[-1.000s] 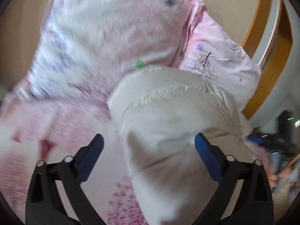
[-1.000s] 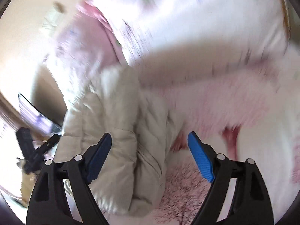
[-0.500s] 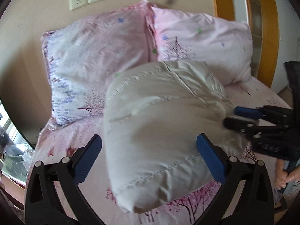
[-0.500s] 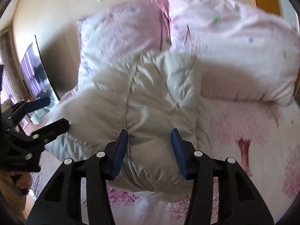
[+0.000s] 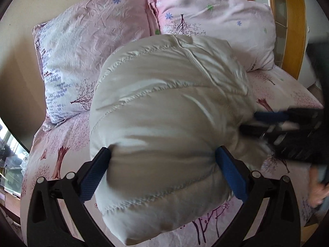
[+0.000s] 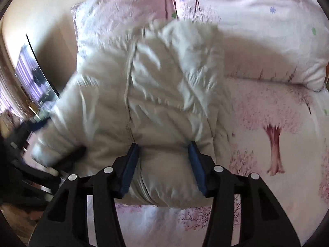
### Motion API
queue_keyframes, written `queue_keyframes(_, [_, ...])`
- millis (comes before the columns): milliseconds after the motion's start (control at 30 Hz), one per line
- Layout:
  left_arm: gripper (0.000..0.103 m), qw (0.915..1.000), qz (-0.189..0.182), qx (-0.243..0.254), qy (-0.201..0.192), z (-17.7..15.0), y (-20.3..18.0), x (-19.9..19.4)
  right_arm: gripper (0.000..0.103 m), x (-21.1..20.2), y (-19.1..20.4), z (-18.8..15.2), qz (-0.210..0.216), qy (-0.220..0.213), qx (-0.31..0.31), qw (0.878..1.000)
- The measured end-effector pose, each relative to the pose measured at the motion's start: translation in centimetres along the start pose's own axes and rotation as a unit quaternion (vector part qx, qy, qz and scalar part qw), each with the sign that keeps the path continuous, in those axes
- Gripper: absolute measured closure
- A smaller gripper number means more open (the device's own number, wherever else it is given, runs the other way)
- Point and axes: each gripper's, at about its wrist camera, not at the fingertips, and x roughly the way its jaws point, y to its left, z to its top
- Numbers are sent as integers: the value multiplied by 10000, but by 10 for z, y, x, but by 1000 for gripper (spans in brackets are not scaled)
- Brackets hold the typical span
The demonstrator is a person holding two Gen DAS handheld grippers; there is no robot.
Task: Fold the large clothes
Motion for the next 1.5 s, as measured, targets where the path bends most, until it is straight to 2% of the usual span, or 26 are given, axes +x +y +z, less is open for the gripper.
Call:
queue_keyframes(100, [2,9999,-79,-67,6,-1,4,1,52,-17,-6,37,182,-471,197,9985])
queue_keyframes(200, [2,10000,-52,-41,-21,-2,3,1,52,-6,-9,74,119,-499,253,9984])
queue_keyframes(333, [2,10000,-30,-23,-45,-2,2,2,52,29,-13,114,46,-152,356,9992])
queue_keyframes(433, [2,9999,-45,-22,-95,-1,1,2,50,64,-24,125,-428,408,398,9975])
queue_keyframes(467, [2,9999,-61,1,-153,0,0,1,48,78,-32,123,-498,725,503,9949])
queue_keyframes(567, [2,9995,-88,31,-317,6,-2,-7,47,93,-46,118,-548,1091,691,9901])
queue_keyframes(667, [2,9980,-248,-168,-557,11,9,-29,47,98,-52,113,-747,1214,696,9873])
queue_keyframes(733, [2,9970,-110,-248,-720,13,19,-41,47,97,-54,111,-745,1139,698,9882])
queue_keyframes(767, [2,9965,82,-248,-797,13,25,-46,47,91,-53,110,-729,1024,679,9897])
queue_keyframes(867, [2,9963,388,-255,-725,14,37,-44,46,57,-39,97,-687,515,413,9954])
queue_keyframes(967, [2,9973,364,-357,-528,13,44,-35,35,20,-25,78,-526,71,305,9981])
queue_keyframes(1033, [2,9972,369,-398,-511,11,46,-33,33,-4,-16,59,-428,-242,223,9985])
queue_keyframes(1167, [2,9973,298,-464,-494,9,44,-34,33,-31,-3,29,-550,-661,143,9962])
queue_keyframes(1267, [2,9977,254,-438,-448,4,39,-32,33,-36,-1,12,-626,-745,139,9952])
queue_keyframes(1367, [2,9983,110,-441,-361,0,33,-27,33,-30,-5,-1,-746,-652,168,9949])
queue_keyframes(1433, [2,9985,-32,-471,-275,-3,31,-22,34,-18,-11,-9,-841,-459,218,9952])
queue_keyframes(1500, [2,9982,-225,-532,-130,-6,30,-14,34,-1,-21,-15,-740,-125,405,9964])
